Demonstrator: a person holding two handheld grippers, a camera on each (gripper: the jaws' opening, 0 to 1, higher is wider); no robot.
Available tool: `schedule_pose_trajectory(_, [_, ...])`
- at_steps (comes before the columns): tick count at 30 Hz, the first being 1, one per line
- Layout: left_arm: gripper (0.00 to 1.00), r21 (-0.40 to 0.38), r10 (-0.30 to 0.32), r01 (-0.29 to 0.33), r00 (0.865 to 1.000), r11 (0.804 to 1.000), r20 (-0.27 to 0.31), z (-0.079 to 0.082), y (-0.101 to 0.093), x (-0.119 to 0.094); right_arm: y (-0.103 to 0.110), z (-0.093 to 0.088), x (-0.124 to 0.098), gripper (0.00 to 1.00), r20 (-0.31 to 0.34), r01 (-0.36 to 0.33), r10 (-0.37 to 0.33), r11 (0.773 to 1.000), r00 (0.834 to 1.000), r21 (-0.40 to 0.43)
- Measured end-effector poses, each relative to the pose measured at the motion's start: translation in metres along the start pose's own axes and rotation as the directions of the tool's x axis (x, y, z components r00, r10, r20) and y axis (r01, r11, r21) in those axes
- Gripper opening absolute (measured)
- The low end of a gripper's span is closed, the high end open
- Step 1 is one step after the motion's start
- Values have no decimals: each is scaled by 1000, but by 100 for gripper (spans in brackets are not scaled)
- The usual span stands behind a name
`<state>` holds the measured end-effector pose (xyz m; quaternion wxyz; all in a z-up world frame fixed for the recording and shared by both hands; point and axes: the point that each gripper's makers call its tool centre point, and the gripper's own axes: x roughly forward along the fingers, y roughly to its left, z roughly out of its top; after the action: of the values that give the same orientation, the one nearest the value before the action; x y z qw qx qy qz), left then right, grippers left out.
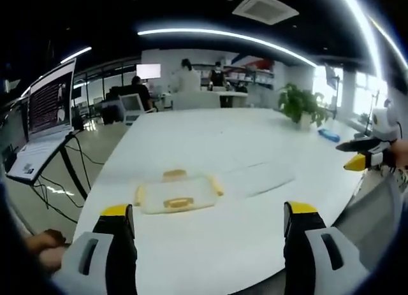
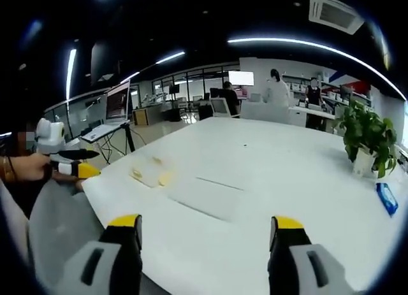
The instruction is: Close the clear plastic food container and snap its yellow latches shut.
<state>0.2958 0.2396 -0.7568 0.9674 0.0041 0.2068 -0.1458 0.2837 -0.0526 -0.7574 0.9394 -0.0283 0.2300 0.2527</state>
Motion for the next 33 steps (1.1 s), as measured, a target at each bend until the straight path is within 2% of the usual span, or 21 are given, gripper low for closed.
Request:
schedule_pose_trajectory(12, [95,26,-20,20,1000,999,-14,0,3,6,3,3,0,83,-13,-3,3,1000,1000,-16])
schedule_pose_trajectory(19, [96,50,-45,46,998,998,-32,0,11,11,8,11,7,83,-20,-37,36,998,999,-45])
schedule_pose_trajectory(22, [96,66,-59,62,997,996,-41,0,17,13,11,17,17,83,-17,-78,78,996,997,-42])
schedule_pose_trajectory(27, [93,135,-59,71,994,988,-91,-4,34,18,18,31,33,83,-22,-132,130,988,991,-85])
schedule_pose_trajectory(30, [93,150,-67,81,993,985,-96,-2,45,20,23,39,44,83,-27,-163,161,981,987,-103])
schedule_pose_trajectory(33, [92,161,-82,98,991,982,-108,-2,55,23,28,42,58,81,-64,-201,193,966,979,-162])
